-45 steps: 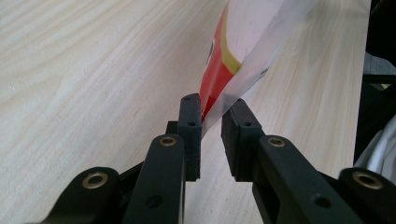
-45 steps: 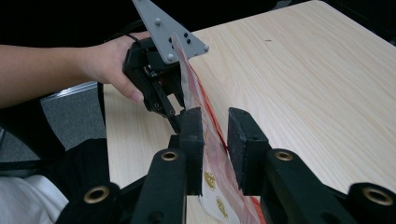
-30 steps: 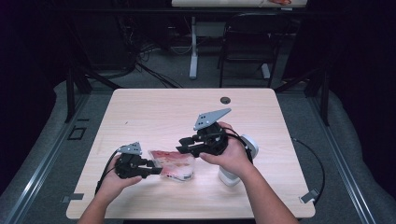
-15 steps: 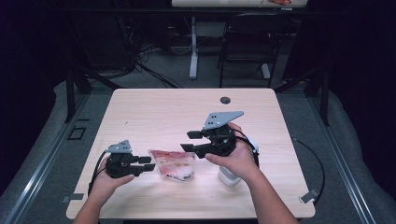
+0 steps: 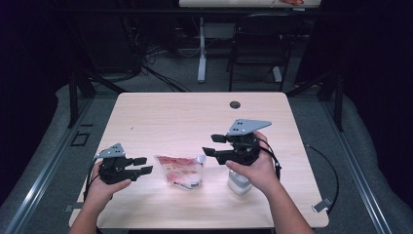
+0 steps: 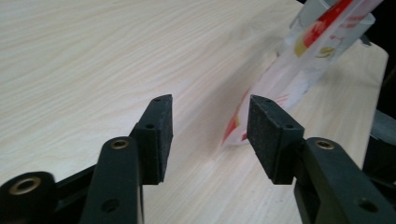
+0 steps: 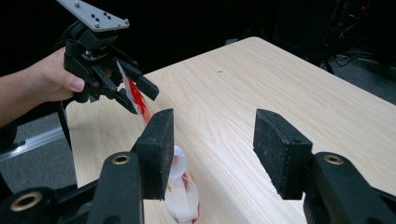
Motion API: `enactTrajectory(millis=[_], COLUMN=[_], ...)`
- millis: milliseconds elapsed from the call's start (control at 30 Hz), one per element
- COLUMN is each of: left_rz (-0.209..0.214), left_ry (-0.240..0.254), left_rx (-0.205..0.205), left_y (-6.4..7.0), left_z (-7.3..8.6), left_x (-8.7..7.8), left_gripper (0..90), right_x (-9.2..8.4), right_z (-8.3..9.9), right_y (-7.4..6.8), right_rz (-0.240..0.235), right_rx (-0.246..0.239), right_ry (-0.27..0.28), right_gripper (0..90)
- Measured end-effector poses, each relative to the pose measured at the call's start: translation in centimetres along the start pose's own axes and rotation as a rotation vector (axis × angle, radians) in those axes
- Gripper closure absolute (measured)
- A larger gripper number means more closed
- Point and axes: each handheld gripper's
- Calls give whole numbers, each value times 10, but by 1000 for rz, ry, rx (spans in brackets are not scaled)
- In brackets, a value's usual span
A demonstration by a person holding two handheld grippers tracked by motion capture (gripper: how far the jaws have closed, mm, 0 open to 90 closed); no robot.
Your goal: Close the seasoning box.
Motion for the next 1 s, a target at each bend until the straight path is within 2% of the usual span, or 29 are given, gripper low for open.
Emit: enactTrajectory(millis=[100, 233, 367, 633, 767, 1000], left_rz=[-7, -46, -64, -94, -99, -115], left_ry=[2, 21, 31, 40, 38, 30], left_rx=[-9, -23, -43, -73, -76, -112], left_y=[-1, -2, -5, -10, -11, -15], left_z=[1, 1, 3, 6, 7, 10], left_x=[-2, -4, -9, -11, -13, -15], left_gripper=[504, 533, 541, 533, 535, 576], right_x=[-4, -9, -16, -26, -35, -46], right_z=[5, 13, 23, 36, 41, 53], right_y=[2, 4, 7, 18, 25, 37], right_rz=[12, 34, 63, 73, 110, 173], right_rx=[17, 26, 41, 90, 103, 127], right_ry=[8, -8, -24, -28, -21, -11], right_gripper=[477, 469, 469, 465, 468, 463])
Point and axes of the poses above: each handheld gripper's, and its own axes: x roughly forward along the jaws, z roughly out of its underside, y roughly to its right, and after that the axes turned 9 degrees about -y, right-handed
